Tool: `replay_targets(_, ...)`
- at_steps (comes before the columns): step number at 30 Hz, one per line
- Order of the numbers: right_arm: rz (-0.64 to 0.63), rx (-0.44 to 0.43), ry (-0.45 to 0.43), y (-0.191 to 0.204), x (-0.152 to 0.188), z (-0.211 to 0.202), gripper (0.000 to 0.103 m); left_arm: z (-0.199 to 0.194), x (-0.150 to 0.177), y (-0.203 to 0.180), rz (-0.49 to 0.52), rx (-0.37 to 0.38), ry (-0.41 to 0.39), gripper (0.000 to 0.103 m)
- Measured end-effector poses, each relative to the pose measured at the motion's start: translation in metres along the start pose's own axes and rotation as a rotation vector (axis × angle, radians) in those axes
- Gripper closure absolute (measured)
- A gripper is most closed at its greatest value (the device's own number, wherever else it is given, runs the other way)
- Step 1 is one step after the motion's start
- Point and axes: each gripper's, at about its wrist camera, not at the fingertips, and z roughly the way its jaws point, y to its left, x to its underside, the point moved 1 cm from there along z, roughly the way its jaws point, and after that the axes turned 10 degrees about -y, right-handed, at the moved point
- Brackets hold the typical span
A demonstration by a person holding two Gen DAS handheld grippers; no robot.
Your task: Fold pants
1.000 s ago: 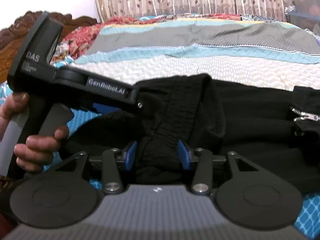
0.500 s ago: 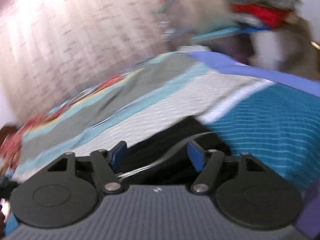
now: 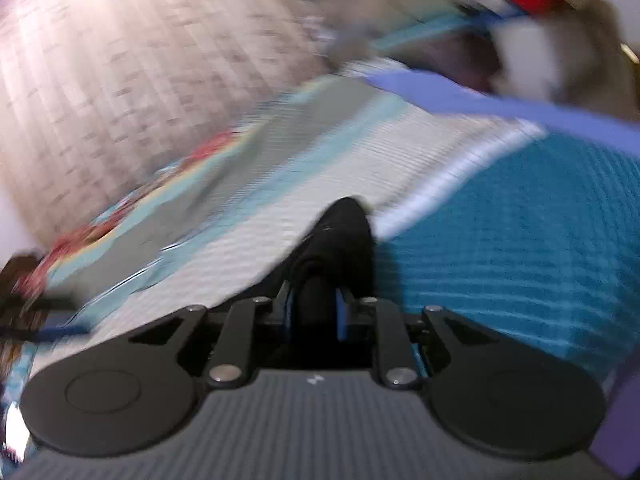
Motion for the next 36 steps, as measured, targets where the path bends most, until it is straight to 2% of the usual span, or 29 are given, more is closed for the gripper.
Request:
replay_targets(3,-0.153,-0.063,-0.021,0.044,0.008,-0.005,0.081,0.014,-0.008,-0.016,0.008,0.036,0.034,0.0)
replay_targets(8,-0.294,-0.142,-0.006,0.084,0.019,-0.001,0.082,0.029,-0.01,-0.016,-0.02,0.053,0.088,0.0)
replay_targets(9,-0.313,-0.152,-0.002,0.089,0.02,0.002,0.082,0.029,-0.008,-0.015,-0.017,0.058,0.087,0.009)
replay_targets(10,-0.328,-0.165,0.002,0.095,0.021,0.004,0.082,0.027,-0.006,-0.014,0.0,0.062,0.084,0.025)
replay_targets(11,-0.342,-0.183,0.005,0.099,0.023,0.001,0.082,0.026,-0.005,-0.012,0.024,0.069,0.094,0.063)
replay_targets(12,-0.356,-0.2,0.006,0.106,0.025,-0.001,0.082,0.023,-0.005,-0.009,0.043,0.05,0.098,0.075)
replay_targets(14,-0.384,-0.214,0.012,0.118,0.028,-0.003,0.082,0.007,-0.006,0.008,0.014,0.052,0.068,0.083)
replay_targets(19,-0.42,-0.327,0.01,0.149,0.031,-0.006,0.082,-0.048,-0.006,0.063,-0.092,0.058,-0.031,0.083)
replay_targets(22,-0.463,-0.407,0.04,0.176,0.039,-0.004,0.082,-0.077,0.001,0.095,-0.146,0.02,-0.066,0.083)
replay_targets(27,-0.547,-0.5,0.136,0.213,0.064,0.005,0.082,-0.105,0.027,0.156,-0.282,-0.059,-0.086,0.083)
replay_targets(32,-0.601,-0.535,0.276,0.236,0.091,0.027,0.08,-0.105,0.058,0.199,-0.368,-0.141,-0.067,0.082)
replay_targets(34,-0.597,-0.555,0.372,0.237,0.103,0.037,0.07,-0.095,0.072,0.214,-0.4,-0.173,-0.029,0.079)
replay_targets(35,-0.578,-0.585,0.425,0.236,0.105,0.04,0.058,-0.091,0.079,0.22,-0.416,-0.187,-0.011,0.075)
replay_targets(36,-0.554,-0.605,0.45,0.233,0.103,0.041,0.053,-0.091,0.086,0.223,-0.429,-0.193,-0.004,0.067)
